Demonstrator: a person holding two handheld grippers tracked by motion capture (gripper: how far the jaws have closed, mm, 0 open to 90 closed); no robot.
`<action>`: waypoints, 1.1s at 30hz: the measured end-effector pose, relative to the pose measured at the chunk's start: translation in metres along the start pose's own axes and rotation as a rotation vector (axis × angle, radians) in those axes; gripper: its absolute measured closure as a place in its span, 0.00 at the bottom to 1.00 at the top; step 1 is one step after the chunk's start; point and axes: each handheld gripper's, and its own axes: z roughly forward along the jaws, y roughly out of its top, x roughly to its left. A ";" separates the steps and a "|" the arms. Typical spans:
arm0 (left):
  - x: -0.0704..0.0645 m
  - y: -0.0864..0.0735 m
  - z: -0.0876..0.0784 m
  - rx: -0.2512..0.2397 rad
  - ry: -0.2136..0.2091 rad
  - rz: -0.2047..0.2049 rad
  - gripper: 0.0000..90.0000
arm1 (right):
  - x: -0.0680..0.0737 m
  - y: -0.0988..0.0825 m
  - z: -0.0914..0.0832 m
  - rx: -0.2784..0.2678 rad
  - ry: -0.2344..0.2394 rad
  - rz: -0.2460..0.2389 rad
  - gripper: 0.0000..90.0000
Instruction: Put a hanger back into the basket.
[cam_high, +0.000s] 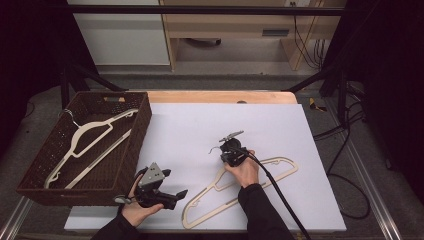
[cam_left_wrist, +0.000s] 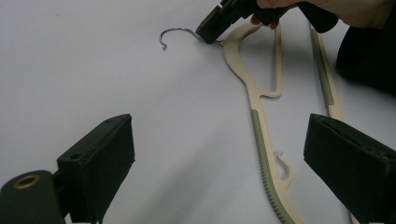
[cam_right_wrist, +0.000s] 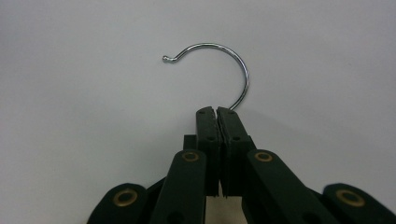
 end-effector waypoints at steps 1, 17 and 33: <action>0.000 0.000 0.001 0.000 -0.006 -0.002 0.09 | -0.001 0.000 0.000 -0.005 0.006 -0.010 0.99; -0.002 0.029 0.050 0.062 -0.086 -0.039 0.16 | 0.002 -0.001 -0.020 -0.090 -0.009 -0.037 0.99; -0.012 0.055 0.114 0.129 -0.174 -0.054 0.46 | 0.002 -0.002 -0.039 -0.171 0.006 -0.066 0.99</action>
